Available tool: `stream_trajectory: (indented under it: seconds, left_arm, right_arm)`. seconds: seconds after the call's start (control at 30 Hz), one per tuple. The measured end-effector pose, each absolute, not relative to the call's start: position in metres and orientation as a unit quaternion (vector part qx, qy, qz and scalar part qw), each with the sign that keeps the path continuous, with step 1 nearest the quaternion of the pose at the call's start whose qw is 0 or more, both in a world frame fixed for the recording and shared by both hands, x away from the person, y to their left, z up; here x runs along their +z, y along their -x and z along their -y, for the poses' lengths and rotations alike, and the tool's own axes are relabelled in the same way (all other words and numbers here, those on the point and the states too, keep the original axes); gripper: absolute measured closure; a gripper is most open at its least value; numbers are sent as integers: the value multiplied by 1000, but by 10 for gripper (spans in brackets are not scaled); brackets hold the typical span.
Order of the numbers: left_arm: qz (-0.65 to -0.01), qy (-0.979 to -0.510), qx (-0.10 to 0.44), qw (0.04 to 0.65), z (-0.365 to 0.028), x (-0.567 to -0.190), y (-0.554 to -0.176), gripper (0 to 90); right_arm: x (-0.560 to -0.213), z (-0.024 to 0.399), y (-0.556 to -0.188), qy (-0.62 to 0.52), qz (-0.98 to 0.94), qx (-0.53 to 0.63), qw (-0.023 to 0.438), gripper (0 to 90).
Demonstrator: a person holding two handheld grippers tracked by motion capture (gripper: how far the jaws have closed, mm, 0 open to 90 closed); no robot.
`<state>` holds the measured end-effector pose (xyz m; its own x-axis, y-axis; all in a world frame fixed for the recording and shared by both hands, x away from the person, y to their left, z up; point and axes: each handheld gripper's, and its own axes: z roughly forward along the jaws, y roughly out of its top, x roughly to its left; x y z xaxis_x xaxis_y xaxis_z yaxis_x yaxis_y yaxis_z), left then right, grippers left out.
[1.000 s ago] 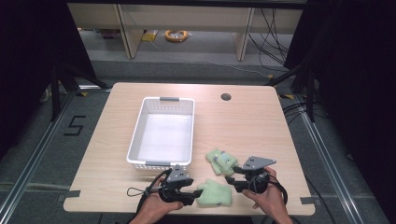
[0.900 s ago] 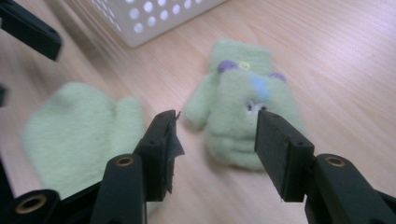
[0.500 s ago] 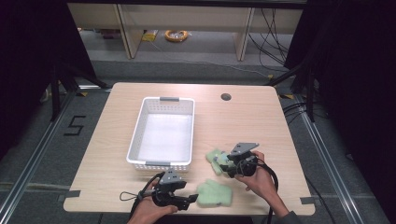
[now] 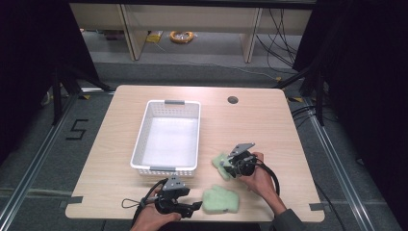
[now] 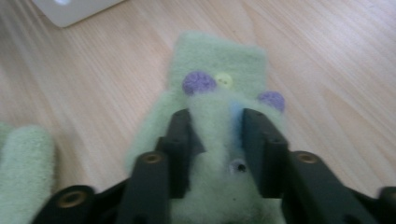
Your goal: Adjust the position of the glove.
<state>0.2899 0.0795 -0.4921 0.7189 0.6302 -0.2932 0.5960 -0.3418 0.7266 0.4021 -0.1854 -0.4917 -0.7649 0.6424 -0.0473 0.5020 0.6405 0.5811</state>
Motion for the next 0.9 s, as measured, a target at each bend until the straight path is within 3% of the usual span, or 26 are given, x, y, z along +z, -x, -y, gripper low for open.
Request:
stream_trajectory:
  seconds: [0.07,0.17,0.37,0.57,0.9]
  left_arm:
    - [-371,-820,19,436,-79,-491,-290,342]
    - [-373,-815,22,442,-80,-490,-290,348]
    - [-372,-814,25,445,-83,-487,-291,356]
    - [-372,-812,26,449,-84,-485,-289,357]
    - [-358,-814,25,456,-80,-482,-282,362]
  right_arm:
    - [-491,186,-402,-319,-896,279,134,794]
    - [-487,189,-400,-325,-890,288,138,828]
    - [-461,197,-386,-315,-872,339,158,833]
    - [-439,198,-353,-309,-867,365,138,830]
    - [-448,179,-309,-310,-873,358,117,819]
